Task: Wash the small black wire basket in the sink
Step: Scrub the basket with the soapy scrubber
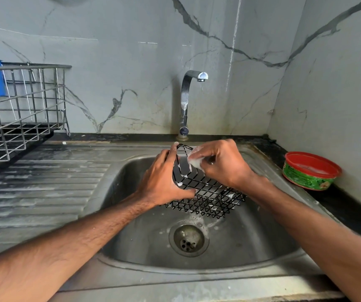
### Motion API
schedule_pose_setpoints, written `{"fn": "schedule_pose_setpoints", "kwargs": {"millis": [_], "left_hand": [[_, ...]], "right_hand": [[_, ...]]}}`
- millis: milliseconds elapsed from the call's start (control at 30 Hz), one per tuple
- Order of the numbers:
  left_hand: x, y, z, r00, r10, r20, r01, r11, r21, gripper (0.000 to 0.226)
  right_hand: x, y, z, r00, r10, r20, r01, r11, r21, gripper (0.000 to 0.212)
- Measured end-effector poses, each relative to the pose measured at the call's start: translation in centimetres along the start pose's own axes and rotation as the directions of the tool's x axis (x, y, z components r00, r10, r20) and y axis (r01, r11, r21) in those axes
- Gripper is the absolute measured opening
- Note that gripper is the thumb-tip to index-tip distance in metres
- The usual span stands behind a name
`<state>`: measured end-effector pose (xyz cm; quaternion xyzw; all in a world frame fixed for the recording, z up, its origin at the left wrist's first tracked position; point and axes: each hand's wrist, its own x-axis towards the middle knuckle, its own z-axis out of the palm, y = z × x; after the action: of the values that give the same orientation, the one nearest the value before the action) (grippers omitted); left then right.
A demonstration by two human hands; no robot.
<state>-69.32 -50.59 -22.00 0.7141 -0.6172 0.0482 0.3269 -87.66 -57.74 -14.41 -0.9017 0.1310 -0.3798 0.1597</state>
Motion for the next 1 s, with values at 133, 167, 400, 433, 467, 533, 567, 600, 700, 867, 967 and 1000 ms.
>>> {"fn": "schedule_pose_setpoints", "kwargs": {"millis": [133, 167, 400, 433, 467, 533, 567, 600, 700, 867, 967, 1000], "left_hand": [[0.0, -0.2, 0.0, 0.999, -0.021, 0.025, 0.021, 1.0, 0.007, 0.157], [0.1, -0.4, -0.1, 0.999, -0.031, 0.031, 0.03, 1.0, 0.004, 0.158], [0.3, -0.7, -0.3, 0.997, -0.057, 0.051, 0.059, 0.997, -0.043, 0.158], [0.2, -0.7, -0.3, 0.997, -0.052, 0.052, 0.055, 0.998, -0.045, 0.158], [0.1, -0.7, -0.3, 0.998, -0.046, 0.049, 0.048, 0.998, -0.042, 0.157], [0.1, -0.7, -0.3, 0.998, -0.038, 0.042, 0.04, 0.998, -0.041, 0.156], [0.1, -0.7, -0.3, 0.999, -0.036, 0.041, 0.038, 0.998, -0.045, 0.156], [0.1, -0.6, -0.3, 0.998, -0.037, 0.041, 0.039, 0.998, -0.048, 0.156], [0.2, -0.8, -0.2, 0.997, -0.051, 0.05, 0.053, 0.997, -0.048, 0.156], [0.4, -1.4, 0.2, 0.993, -0.097, 0.064, 0.1, 0.994, -0.044, 0.156], [0.4, -1.3, 0.2, 0.994, -0.085, 0.067, 0.087, 0.995, -0.038, 0.156], [0.4, -1.2, 0.2, 0.995, -0.078, 0.069, 0.08, 0.996, -0.035, 0.155]], "right_hand": [[-0.2, 0.1, 0.6, 1.0, -0.013, -0.018, 0.013, 1.0, -0.017, 0.034], [-0.4, 0.0, 0.6, 1.0, -0.025, 0.015, 0.025, 0.999, -0.022, 0.036], [-1.5, 0.1, -0.8, 0.995, 0.057, 0.077, -0.062, 0.997, 0.056, 0.032], [-1.7, 0.4, -1.0, 0.993, 0.097, 0.07, -0.1, 0.994, 0.042, 0.029], [-1.8, 0.9, -1.3, 0.986, 0.155, 0.066, -0.156, 0.988, 0.009, 0.029], [-2.1, 2.3, -1.7, 0.957, 0.284, 0.057, -0.28, 0.957, -0.079, 0.034], [-2.2, 2.8, -1.9, 0.941, 0.336, 0.05, -0.328, 0.936, -0.126, 0.035], [-2.3, 3.2, -1.9, 0.928, 0.37, 0.046, -0.358, 0.918, -0.168, 0.035], [-2.1, 3.0, -1.6, 0.926, 0.376, 0.033, -0.36, 0.904, -0.229, 0.031], [-1.5, 2.9, -1.4, 0.926, 0.373, -0.054, -0.373, 0.889, -0.266, 0.037], [-1.5, 3.4, -2.0, 0.908, 0.402, -0.122, -0.42, 0.869, -0.26, 0.031], [-1.5, 3.4, -2.2, 0.903, 0.406, -0.141, -0.429, 0.867, -0.254, 0.029]]}}
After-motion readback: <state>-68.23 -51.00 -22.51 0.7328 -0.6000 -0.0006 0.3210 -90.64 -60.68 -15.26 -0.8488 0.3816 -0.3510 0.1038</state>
